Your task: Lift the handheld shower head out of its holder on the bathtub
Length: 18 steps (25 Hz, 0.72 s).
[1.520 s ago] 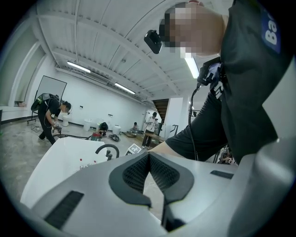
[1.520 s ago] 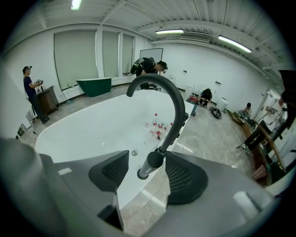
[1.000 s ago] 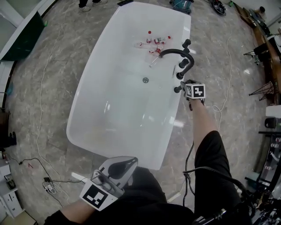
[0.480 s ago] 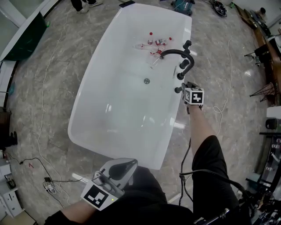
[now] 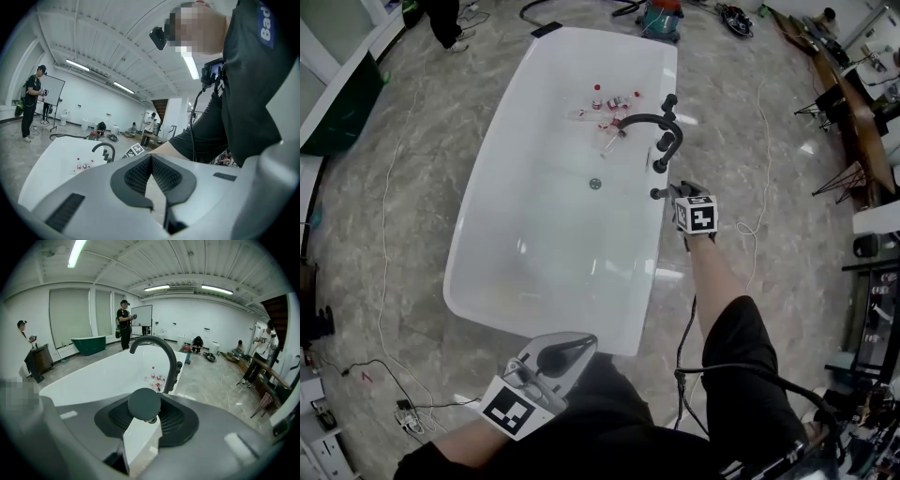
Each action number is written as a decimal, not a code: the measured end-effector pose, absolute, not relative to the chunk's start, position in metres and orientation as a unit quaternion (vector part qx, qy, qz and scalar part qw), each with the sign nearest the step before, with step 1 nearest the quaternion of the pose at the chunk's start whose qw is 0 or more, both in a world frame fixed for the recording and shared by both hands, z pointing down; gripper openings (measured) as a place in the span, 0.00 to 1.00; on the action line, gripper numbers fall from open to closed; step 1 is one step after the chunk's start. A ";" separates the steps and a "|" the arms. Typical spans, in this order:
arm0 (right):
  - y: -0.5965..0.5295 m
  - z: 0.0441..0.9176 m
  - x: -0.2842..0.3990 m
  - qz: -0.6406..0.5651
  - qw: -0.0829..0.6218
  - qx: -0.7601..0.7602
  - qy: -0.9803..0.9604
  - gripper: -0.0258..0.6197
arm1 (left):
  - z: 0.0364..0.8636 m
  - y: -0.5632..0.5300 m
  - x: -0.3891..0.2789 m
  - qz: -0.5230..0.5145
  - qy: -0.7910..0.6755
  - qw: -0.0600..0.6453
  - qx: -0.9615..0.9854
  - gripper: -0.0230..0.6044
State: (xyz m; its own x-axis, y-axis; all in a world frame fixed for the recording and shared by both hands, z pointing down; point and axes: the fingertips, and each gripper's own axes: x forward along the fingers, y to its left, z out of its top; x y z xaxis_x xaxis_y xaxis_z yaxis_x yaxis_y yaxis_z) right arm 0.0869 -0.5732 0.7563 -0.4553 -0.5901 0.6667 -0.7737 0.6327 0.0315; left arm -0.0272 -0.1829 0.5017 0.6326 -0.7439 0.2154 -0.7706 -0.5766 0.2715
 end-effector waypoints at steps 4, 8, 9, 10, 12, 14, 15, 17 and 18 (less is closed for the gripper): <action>-0.549 0.721 0.089 0.129 0.322 0.407 -0.845 0.24 | 0.480 -0.171 -0.029 0.028 -0.420 0.163 0.892 0.04; -0.519 0.683 0.089 0.127 0.311 0.408 -0.849 0.24 | 0.458 -0.158 -0.033 0.019 -0.417 0.152 0.896 0.04; -0.511 0.675 0.089 0.124 0.313 0.407 -0.849 0.24 | 0.453 -0.155 -0.034 0.017 -0.414 0.148 0.898 0.04; -0.502 0.668 0.089 0.119 0.318 0.404 -0.850 0.24 | 0.448 -0.152 -0.035 0.014 -0.412 0.142 0.900 0.04; -0.483 0.656 0.085 0.102 0.327 0.393 -0.853 0.24 | 0.439 -0.145 -0.038 0.005 -0.409 0.130 0.903 0.04; -0.462 0.648 0.082 0.090 0.333 0.380 -0.858 0.24 | 0.433 -0.139 -0.040 0.000 -0.408 0.123 0.904 0.04; -0.452 0.643 0.082 0.087 0.333 0.376 -0.860 0.24 | 0.430 -0.136 -0.040 -0.001 -0.407 0.121 0.905 0.04; -0.432 0.636 0.085 0.088 0.332 0.374 -0.862 0.24 | 0.422 -0.130 -0.042 -0.002 -0.405 0.117 0.907 0.04; -0.422 0.633 0.086 0.088 0.331 0.373 -0.862 0.24 | 0.417 -0.128 -0.046 -0.005 -0.407 0.114 0.906 0.04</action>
State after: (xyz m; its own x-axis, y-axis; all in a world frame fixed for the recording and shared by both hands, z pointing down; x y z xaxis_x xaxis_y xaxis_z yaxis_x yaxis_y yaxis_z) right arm 0.0856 -0.4221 0.6328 -0.5018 -0.5852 0.6370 -0.7017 0.7060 0.0958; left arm -0.0456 -0.1281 0.4174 0.6690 -0.7386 0.0837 -0.7364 -0.6432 0.2098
